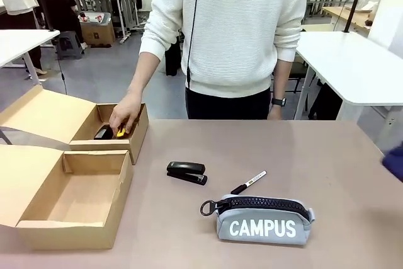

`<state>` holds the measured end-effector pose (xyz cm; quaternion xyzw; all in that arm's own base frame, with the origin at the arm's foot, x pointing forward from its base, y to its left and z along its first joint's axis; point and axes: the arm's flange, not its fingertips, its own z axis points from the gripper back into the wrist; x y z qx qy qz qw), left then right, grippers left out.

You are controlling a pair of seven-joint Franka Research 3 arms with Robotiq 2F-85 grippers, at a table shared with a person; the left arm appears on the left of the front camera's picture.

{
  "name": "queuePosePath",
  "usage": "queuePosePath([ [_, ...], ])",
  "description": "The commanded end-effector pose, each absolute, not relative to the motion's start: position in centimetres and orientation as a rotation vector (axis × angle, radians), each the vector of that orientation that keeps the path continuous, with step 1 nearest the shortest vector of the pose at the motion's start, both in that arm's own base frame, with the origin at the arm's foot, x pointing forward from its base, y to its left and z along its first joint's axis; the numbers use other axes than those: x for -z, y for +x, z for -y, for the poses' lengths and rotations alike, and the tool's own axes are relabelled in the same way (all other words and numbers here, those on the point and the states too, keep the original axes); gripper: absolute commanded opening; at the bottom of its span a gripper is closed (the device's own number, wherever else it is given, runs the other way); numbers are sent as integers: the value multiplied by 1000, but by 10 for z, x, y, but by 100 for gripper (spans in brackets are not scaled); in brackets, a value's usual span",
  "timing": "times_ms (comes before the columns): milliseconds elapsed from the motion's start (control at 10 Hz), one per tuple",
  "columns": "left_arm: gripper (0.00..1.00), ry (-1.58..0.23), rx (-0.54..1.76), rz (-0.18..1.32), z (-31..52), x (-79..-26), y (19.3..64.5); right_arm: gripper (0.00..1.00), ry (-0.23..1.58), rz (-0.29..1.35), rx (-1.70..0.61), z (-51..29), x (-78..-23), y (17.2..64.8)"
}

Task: Place items inside the box.
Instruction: Pick up a Pencil pouch or Stapler and place it inside the Mailer Box closest to the robot.

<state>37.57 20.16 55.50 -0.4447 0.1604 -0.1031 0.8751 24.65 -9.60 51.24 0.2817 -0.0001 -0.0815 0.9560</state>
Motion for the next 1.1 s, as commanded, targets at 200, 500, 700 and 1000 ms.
queuePosePath([
  [200, 100, -919, 235, -328, -207, -559, 374, 8, 729, -14, -42, -97, -536, 292],
  [500, 100, -919, 235, -328, -207, -559, 374, 8, 755, -38, -85, -121, -537, 276],
  [700, 100, -919, 235, -328, -207, -559, 374, 8, 755, -38, -85, -121, -537, 276],
  [1000, 100, -1094, 219, -322, -215, -581, 365, 8, 755, -36, -88, -122, -534, 281],
])
